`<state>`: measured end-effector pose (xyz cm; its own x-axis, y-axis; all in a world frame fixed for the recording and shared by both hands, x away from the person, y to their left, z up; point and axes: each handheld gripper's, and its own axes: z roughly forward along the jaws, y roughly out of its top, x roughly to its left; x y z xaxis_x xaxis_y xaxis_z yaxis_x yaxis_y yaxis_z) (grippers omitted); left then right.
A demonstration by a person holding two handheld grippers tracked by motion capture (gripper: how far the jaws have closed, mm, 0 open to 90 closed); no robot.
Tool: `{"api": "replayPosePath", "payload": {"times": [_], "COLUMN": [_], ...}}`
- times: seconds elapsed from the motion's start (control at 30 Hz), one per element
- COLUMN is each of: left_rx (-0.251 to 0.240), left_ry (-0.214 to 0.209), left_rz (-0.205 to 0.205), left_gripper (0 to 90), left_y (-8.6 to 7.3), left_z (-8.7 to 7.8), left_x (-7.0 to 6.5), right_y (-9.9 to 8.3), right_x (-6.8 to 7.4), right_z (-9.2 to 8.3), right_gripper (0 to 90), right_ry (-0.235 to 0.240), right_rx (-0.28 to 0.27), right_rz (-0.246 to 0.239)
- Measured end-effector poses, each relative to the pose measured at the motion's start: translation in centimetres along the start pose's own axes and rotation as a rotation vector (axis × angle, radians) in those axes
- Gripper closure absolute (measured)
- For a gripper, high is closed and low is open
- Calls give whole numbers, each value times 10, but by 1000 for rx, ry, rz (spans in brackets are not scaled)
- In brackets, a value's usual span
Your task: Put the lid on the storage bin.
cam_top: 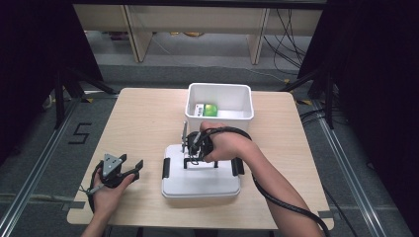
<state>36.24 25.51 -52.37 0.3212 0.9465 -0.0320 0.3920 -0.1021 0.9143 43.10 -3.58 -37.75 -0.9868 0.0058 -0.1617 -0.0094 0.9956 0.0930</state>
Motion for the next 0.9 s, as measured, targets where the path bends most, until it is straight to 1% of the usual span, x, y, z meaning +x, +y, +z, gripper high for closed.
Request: {"api": "replayPosePath", "payload": {"times": [0.03, 0.07, 0.1, 0.13, 0.17, 0.2, 0.23, 0.27, 0.3, 0.33, 0.37, 0.4, 0.43, 0.47, 0.5, 0.53, 0.57, 0.6, 0.63, 0.67, 0.7, 0.73, 0.83, 0.87, 0.9], "left_rx": [-1, 2, 7, 6, 5, 6, 7, 6, 7, 2, 8, 5, 7, 10, 0, 8, 8, 11, 10, 9, 4, 0, 2, 3, 3], "left_ry": [1, -2, -2, -2, -2, -2, -1, -1, 1, 4, 2, 3, 2, 2, 5, 7, 7, 5, 4, 4, 5, 4, 2, 2, 2], "left_rz": [-3, -1, 3, 4, 2, 2, 2, 1, 0, 2, 4, 2, 6, 11, 12, 13, 13, 14, 16, 15, 17, 15, 15, 15, 15], "left_gripper": [309, 309, 309, 309, 309, 309, 309, 309, 309, 309, 309, 309, 309, 309, 309, 309, 309, 309, 309, 309, 309, 309, 309, 310, 310], "left_y": [0, 0, 0, 0, 0, 0, 0, 0, 0, 0, 1, 1, 1, 2, 1, 2, 2, 2, 2, 2, 2, 2, 2, 2, 2], "left_z": [0, 0, 0, 0, 0, 0, 0, 0, 0, 1, 1, 2, 2, 3, 4, 4, 4, 5, 5, 5, 4, 4, 4, 4, 4], "left_x": [0, 0, 0, 0, 0, 0, 0, 0, 0, 0, 0, -1, -1, -1, -2, -2, -2, -2, -2, -2, -2, -2, -2, -2, -2], "right_y": [0, -1, -2, -3, -5, -7, -7, -10, -10, -12, -14, -17, -18, -20, -20, -24, -24, -24, -26, -27, -28, -29, -30, -30, -30], "right_x": [0, -3, -4, -4, -7, -2, -2, -4, -4, -8, -4, -11, -8, -10, -10, -7, -7, -9, -8, -3, -9, -10, -10, -10, -10], "right_z": [0, 0, -1, -2, -3, -6, -6, -6, -6, -6, -8, -7, -7, -9, -9, -13, -13, -12, -13, -16, -15, -16, -17, -18, -18], "right_gripper": [859, 859, 859, 859, 859, 858, 858, 859, 859, 858, 859, 859, 859, 859, 859, 859, 859, 859, 858, 859, 859, 858, 858, 858, 858], "right_ry": [0, -1, -10, 5, -14, 2, 2, 6, 6, 6, 13, 0, 25, 9, 9, -2, -2, 13, 11, 8, 3, -8, -3, -11, -11], "right_rx": [0, -22, -16, -13, -28, 10, 10, -7, -7, -10, -1, -20, -29, -16, -16, 18, 18, -24, -21, 0, -23, -33, -40, -42, -42], "right_rz": [0, -29, -36, -23, -63, 25, 25, 30, 30, -11, 61, -41, 25, 0, 0, 48, 48, 36, 52, 118, 52, 28, 51, 40, 40]}}
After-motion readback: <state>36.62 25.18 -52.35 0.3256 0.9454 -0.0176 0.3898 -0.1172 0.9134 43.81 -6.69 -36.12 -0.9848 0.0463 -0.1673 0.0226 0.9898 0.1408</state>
